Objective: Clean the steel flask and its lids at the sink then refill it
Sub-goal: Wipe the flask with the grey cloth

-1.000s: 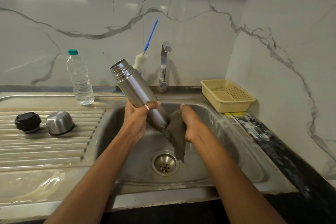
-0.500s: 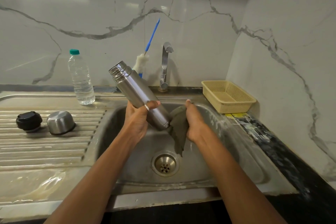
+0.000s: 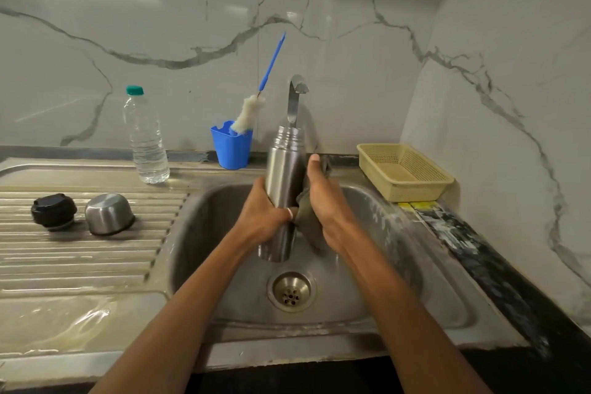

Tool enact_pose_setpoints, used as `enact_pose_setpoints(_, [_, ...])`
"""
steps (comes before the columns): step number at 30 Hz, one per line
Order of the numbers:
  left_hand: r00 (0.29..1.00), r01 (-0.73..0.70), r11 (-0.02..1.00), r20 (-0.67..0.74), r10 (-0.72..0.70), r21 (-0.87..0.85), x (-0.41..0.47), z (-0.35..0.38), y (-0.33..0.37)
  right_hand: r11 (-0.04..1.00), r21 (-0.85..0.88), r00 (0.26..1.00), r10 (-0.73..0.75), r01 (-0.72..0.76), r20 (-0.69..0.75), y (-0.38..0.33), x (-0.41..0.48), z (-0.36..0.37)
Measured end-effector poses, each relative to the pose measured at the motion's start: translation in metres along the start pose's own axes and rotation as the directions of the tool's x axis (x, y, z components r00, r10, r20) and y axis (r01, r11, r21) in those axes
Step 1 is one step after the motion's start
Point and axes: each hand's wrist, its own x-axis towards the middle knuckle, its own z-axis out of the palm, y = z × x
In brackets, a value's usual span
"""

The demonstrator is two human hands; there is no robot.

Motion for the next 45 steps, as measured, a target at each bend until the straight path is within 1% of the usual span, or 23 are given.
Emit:
enact_pose_setpoints(3, [0.995, -0.073, 0.976, 0.079, 0.058, 0.207, -0.005, 0.006, 0.003, 0.997, 0.045, 0.997, -0.069, 0.07, -0.041, 0.004, 0.002, 0.006])
enact_pose_setpoints(5, [0.988, -0.111, 0.941, 0.14, 0.069, 0.32, -0.011, 0.009, 0.005, 0.987, 0.074, 0.98, -0.128, 0.141, -0.154, 0.007, 0.006, 0.003])
enact_pose_setpoints(8, [0.965, -0.169, 0.905, 0.251, 0.073, 0.389, -0.016, 0.016, 0.007, 0.982, 0.006, 0.934, -0.177, 0.188, -0.311, 0.014, 0.006, 0.002])
enact_pose_setpoints(10, [0.954, -0.153, 0.92, 0.298, 0.042, 0.361, -0.016, 0.017, 0.009, 0.985, 0.034, 0.931, -0.149, 0.17, -0.334, 0.017, 0.007, -0.003])
enact_pose_setpoints(14, [0.926, 0.082, 0.99, 0.358, -0.117, 0.112, -0.013, 0.013, 0.011, 0.939, 0.317, 0.986, -0.093, 0.132, -0.135, 0.011, 0.015, -0.022])
enact_pose_setpoints(16, [0.919, 0.128, 0.989, 0.365, -0.145, 0.07, -0.012, 0.014, 0.013, 0.922, 0.371, 0.991, -0.073, 0.11, -0.114, 0.01, 0.019, -0.026])
enact_pose_setpoints(17, [0.922, 0.108, 0.987, 0.359, -0.143, 0.116, -0.012, 0.015, 0.015, 0.926, 0.365, 0.988, -0.045, 0.097, -0.147, 0.011, 0.02, -0.025])
enact_pose_setpoints(19, [0.945, -0.027, 0.954, 0.32, -0.074, 0.3, -0.015, 0.021, 0.017, 0.935, 0.348, 0.966, 0.028, 0.065, -0.257, 0.017, 0.026, -0.019])
enact_pose_setpoints(21, [0.958, -0.195, 0.831, 0.283, 0.047, 0.521, -0.023, 0.032, 0.015, 0.911, 0.408, 0.924, 0.1, 0.064, -0.368, 0.023, 0.032, -0.015])
enact_pose_setpoints(23, [0.97, -0.231, 0.69, 0.216, 0.11, 0.687, -0.029, 0.043, 0.014, 0.875, 0.478, 0.907, 0.132, 0.083, -0.4, 0.027, 0.036, -0.015])
enact_pose_setpoints(25, [0.98, -0.199, 0.653, 0.139, 0.143, 0.731, -0.026, 0.048, 0.015, 0.855, 0.512, 0.915, 0.144, 0.076, -0.376, 0.028, 0.038, -0.02])
enact_pose_setpoints(26, [0.984, -0.18, 0.679, 0.125, 0.129, 0.711, -0.023, 0.046, 0.017, 0.848, 0.526, 0.93, 0.141, 0.063, -0.339, 0.028, 0.038, -0.023])
enact_pose_setpoints(27, [0.987, -0.158, 0.754, 0.133, 0.094, 0.637, -0.019, 0.042, 0.018, 0.838, 0.542, 0.95, 0.125, 0.054, -0.287, 0.028, 0.039, -0.026])
enact_pose_setpoints(29, [0.971, -0.035, 0.94, 0.235, -0.049, 0.339, -0.015, 0.028, 0.021, 0.817, 0.575, 0.988, 0.05, 0.043, -0.145, 0.029, 0.039, -0.03])
enact_pose_setpoints(30, [0.948, 0.049, 0.976, 0.297, -0.113, 0.213, -0.014, 0.021, 0.021, 0.816, 0.578, 0.997, 0.016, 0.029, -0.073, 0.03, 0.038, -0.031])
enact_pose_setpoints(31, [0.931, 0.099, 0.983, 0.334, -0.145, 0.152, -0.013, 0.016, 0.021, 0.826, 0.563, 1.0, -0.007, 0.019, -0.022, 0.03, 0.038, -0.031])
enact_pose_setpoints(33, [0.926, 0.116, 0.982, 0.343, -0.161, 0.148, -0.013, 0.012, 0.019, 0.857, 0.516, 1.0, -0.028, 0.02, 0.008, 0.028, 0.036, -0.03])
enact_pose_setpoints(36, [0.939, 0.116, 0.981, 0.304, -0.159, 0.154, -0.012, 0.015, 0.017, 0.88, 0.475, 0.997, 0.035, 0.004, -0.073, 0.022, 0.034, -0.026])
enact_pose_setpoints(37, [0.948, 0.088, 0.979, 0.287, -0.14, 0.185, -0.013, 0.017, 0.018, 0.882, 0.471, 0.988, 0.078, -0.005, -0.135, 0.022, 0.035, -0.026])
enact_pose_setpoints(39, [0.97, -0.037, 0.921, 0.234, -0.06, 0.387, -0.018, 0.026, 0.02, 0.871, 0.491, 0.954, 0.165, -0.022, -0.25, 0.025, 0.039, -0.026])
enact_pose_setpoints(41, [0.978, -0.156, 0.769, 0.204, 0.034, 0.62, -0.025, 0.038, 0.018, 0.852, 0.523, 0.922, 0.203, -0.002, -0.328, 0.029, 0.042, -0.026])
enact_pose_setpoints(43, [0.98, -0.188, 0.691, 0.181, 0.084, 0.698, -0.027, 0.045, 0.017, 0.852, 0.523, 0.908, 0.195, 0.03, -0.37, 0.031, 0.044, -0.026])
enact_pose_setpoints(45, [0.983, -0.173, 0.72, 0.166, 0.081, 0.672, -0.023, 0.043, 0.016, 0.867, 0.497, 0.922, 0.153, 0.047, -0.354, 0.03, 0.042, -0.028])
